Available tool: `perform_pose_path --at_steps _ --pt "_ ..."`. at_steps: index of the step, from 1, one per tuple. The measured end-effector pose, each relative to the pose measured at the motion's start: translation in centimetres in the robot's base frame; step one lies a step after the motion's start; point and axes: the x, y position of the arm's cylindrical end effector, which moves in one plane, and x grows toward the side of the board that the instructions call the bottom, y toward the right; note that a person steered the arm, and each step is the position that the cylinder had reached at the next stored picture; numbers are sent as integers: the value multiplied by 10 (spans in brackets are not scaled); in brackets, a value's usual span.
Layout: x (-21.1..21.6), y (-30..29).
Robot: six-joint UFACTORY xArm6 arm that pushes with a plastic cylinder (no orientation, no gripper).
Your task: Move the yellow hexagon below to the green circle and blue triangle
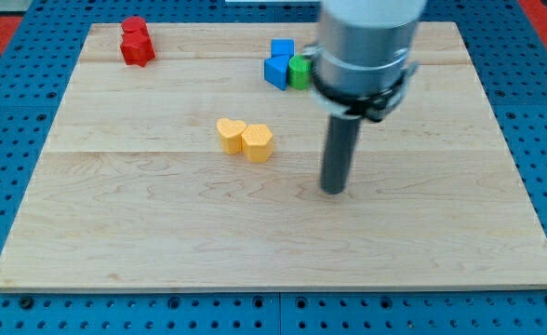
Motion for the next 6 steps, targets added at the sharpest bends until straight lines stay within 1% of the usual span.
perform_pose_path --at_steps 1,2,5,6 --pt "2 -61" --pt "-24 -83" --pt "-117 -78" --pt "-123 -56"
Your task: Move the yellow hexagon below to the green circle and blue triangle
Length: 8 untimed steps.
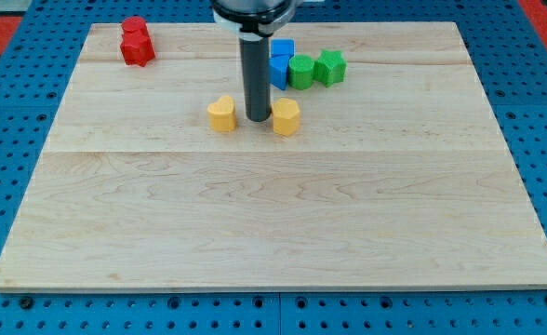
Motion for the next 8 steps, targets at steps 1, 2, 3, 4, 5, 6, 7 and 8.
perform_pose_path --at_steps 1,2,3,4,5,6,7,8 --pt "16 5" --pt "43 6" --pt "44 44" --pt "11 42" --pt "-7 45" --pt "-24 52" --pt "-2 51" --pt "5 12"
